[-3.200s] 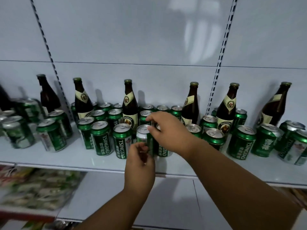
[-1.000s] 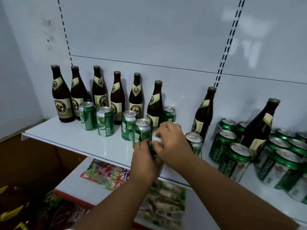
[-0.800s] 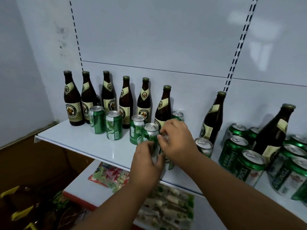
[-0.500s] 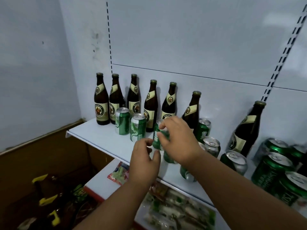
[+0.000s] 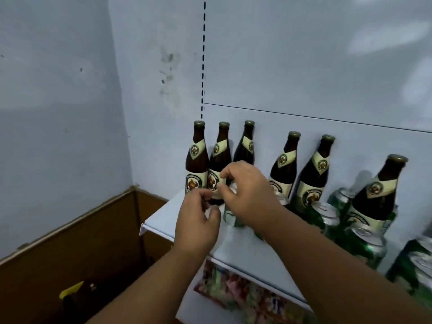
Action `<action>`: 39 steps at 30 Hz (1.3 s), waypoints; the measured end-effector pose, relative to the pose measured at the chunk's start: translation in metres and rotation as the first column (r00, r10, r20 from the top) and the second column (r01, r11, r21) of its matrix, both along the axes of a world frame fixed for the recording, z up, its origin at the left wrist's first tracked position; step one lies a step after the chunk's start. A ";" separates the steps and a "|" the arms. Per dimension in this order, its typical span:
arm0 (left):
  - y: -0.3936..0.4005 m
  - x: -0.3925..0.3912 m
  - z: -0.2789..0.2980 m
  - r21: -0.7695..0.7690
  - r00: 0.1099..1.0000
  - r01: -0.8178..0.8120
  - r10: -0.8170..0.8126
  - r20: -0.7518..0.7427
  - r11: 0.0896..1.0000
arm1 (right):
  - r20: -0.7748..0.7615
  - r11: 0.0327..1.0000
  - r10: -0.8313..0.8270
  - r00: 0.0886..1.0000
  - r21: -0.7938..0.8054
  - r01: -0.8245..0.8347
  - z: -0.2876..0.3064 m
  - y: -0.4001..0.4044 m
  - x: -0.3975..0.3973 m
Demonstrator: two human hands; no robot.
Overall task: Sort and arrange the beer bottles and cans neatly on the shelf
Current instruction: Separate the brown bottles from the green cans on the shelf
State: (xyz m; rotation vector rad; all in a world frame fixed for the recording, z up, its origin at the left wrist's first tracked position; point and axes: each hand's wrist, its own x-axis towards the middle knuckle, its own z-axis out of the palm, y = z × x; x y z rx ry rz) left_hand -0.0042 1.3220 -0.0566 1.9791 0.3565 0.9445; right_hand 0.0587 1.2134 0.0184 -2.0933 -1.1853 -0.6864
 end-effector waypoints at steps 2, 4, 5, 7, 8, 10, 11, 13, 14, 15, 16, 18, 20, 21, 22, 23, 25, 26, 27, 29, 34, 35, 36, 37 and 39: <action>0.030 -0.003 0.002 -0.005 1.000 -0.002 0.002 -0.018 1.000 | -0.007 1.000 -0.017 1.000 0.014 0.017 0.007 0.028 -0.003; 0.055 -0.004 0.005 -0.011 0.999 -0.004 0.003 -0.037 1.000 | -0.044 0.999 -0.041 0.998 0.001 0.041 0.011 0.049 -0.006; 0.064 -0.003 0.007 -0.014 0.999 -0.007 0.006 -0.042 1.000 | -0.049 0.999 -0.042 0.998 -0.015 0.041 0.013 0.059 -0.008; 0.080 -0.001 0.007 -0.047 1.000 0.000 -0.001 -0.030 0.999 | -0.020 0.996 -0.017 1.000 -0.090 0.016 0.017 0.078 -0.013; 0.085 -0.001 0.005 -0.077 1.000 0.017 -0.019 -0.022 0.997 | 0.001 0.990 -0.002 1.000 -0.143 0.002 0.020 0.087 -0.016; 0.097 -0.002 0.002 -0.067 0.997 0.069 -0.070 -0.017 0.995 | 0.031 0.979 -0.007 1.000 -0.202 0.013 0.028 0.105 -0.019; 0.105 -0.001 -0.001 -0.043 0.996 0.085 -0.086 -0.027 0.995 | 0.027 0.979 -0.018 0.999 -0.205 0.023 0.031 0.114 -0.020; 0.126 0.003 -0.003 -0.036 0.995 0.091 -0.092 -0.035 0.995 | 0.034 0.981 -0.018 0.999 -0.194 0.025 0.037 0.131 -0.020; 0.138 0.009 -0.003 -0.045 0.994 0.099 -0.101 -0.044 0.994 | 0.065 0.976 -0.016 0.998 -0.217 0.030 0.040 0.140 -0.019; 0.149 0.016 -0.003 -0.047 0.990 0.123 -0.125 -0.058 0.991 | 0.105 0.965 -0.018 0.994 -0.257 0.045 0.042 0.149 -0.017; 0.160 0.026 -0.003 -0.041 0.983 0.164 -0.167 -0.075 0.986 | 0.134 0.951 -0.039 0.990 -0.298 0.078 0.047 0.158 -0.015; 0.178 0.049 -0.004 -0.036 0.956 0.269 -0.271 -0.111 0.963 | 0.147 0.911 -0.111 0.983 -0.381 0.160 0.057 0.174 -0.005; 0.193 0.075 -0.006 -0.042 0.921 0.362 -0.365 -0.138 0.931 | 0.184 0.852 -0.187 0.965 -0.459 0.252 0.062 0.186 0.006; 0.200 0.089 -0.008 -0.032 0.907 0.397 -0.397 -0.142 0.917 | 0.212 0.813 -0.216 0.953 -0.502 0.295 0.064 0.191 0.012; 0.207 0.102 -0.009 -0.028 0.894 0.424 -0.424 -0.146 0.905 | 0.238 0.770 -0.240 0.941 -0.543 0.334 0.065 0.196 0.017; 0.214 0.115 -0.012 -0.040 0.877 0.454 -0.455 -0.156 0.890 | 0.258 0.732 -0.266 0.929 -0.573 0.369 0.065 0.202 0.020; 0.220 0.137 -0.019 -0.108 0.844 0.504 -0.515 -0.152 0.857 | 0.293 0.677 -0.306 0.906 -0.602 0.424 0.065 0.209 0.022; 0.220 0.143 -0.022 -0.148 0.827 0.526 -0.545 -0.139 0.837 | 0.310 0.659 -0.318 0.896 -0.607 0.444 0.064 0.210 0.023; 0.220 0.152 -0.024 -0.180 0.810 0.549 -0.573 -0.127 0.816 | 0.322 0.635 -0.336 0.885 -0.616 0.466 0.064 0.212 0.025; 0.219 0.167 -0.027 -0.224 0.770 0.592 -0.625 -0.129 0.775 | 0.325 0.605 -0.379 0.866 -0.621 0.498 0.063 0.215 0.029; 0.210 0.200 -0.024 -0.315 0.658 0.696 -0.749 -0.078 0.645 | 0.267 0.666 -0.461 0.846 -0.526 0.529 0.060 0.215 0.039; 0.207 0.205 -0.022 -0.289 0.643 0.711 -0.759 -0.104 0.641 | 0.272 0.676 -0.459 0.846 -0.511 0.531 0.058 0.215 0.040; 0.204 0.209 -0.020 -0.268 0.617 0.734 -0.777 -0.123 0.624 | 0.277 0.678 -0.459 0.844 -0.505 0.534 0.056 0.215 0.042; 0.201 0.212 -0.018 -0.234 0.590 0.757 -0.792 -0.157 0.611 | 0.277 0.679 -0.460 0.844 -0.502 0.535 0.054 0.215 0.043; 0.195 0.216 -0.014 -0.093 0.577 0.787 -0.780 -0.242 0.610 | 0.274 0.692 -0.453 0.849 -0.492 0.528 0.053 0.215 0.044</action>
